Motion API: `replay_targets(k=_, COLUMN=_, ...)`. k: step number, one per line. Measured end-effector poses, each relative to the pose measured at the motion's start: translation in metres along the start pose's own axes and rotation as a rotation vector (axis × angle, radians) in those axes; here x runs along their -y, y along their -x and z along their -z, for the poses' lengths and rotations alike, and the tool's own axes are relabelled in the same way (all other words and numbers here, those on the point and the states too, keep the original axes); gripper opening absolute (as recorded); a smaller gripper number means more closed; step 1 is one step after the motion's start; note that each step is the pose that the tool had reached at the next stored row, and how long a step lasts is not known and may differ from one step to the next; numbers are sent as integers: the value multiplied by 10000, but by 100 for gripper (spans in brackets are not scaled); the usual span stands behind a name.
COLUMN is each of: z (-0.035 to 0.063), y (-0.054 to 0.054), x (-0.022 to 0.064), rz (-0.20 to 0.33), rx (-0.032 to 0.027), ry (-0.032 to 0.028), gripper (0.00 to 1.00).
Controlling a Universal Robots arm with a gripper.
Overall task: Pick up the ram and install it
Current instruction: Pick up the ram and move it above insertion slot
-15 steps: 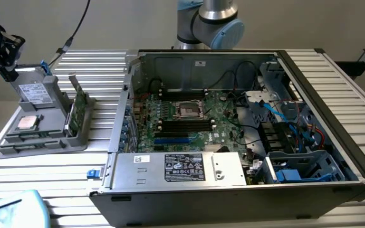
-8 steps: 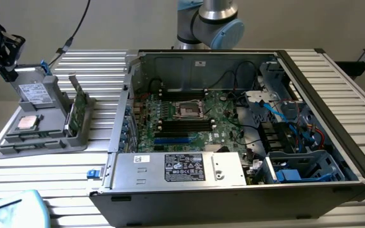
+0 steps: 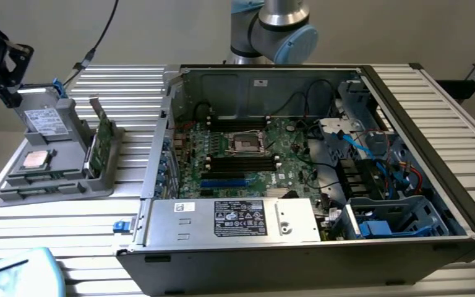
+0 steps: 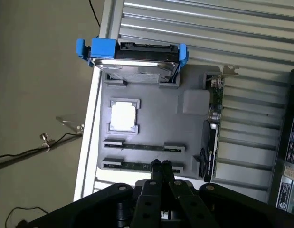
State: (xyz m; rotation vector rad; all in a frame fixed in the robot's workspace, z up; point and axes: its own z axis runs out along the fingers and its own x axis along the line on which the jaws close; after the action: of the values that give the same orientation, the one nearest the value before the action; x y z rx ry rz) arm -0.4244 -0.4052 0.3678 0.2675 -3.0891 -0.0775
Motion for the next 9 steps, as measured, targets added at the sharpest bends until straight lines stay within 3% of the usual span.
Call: replay_targets(k=9, z=-18, y=1, x=1, rz=1637, rx=-87, ry=-58, gripper=11)
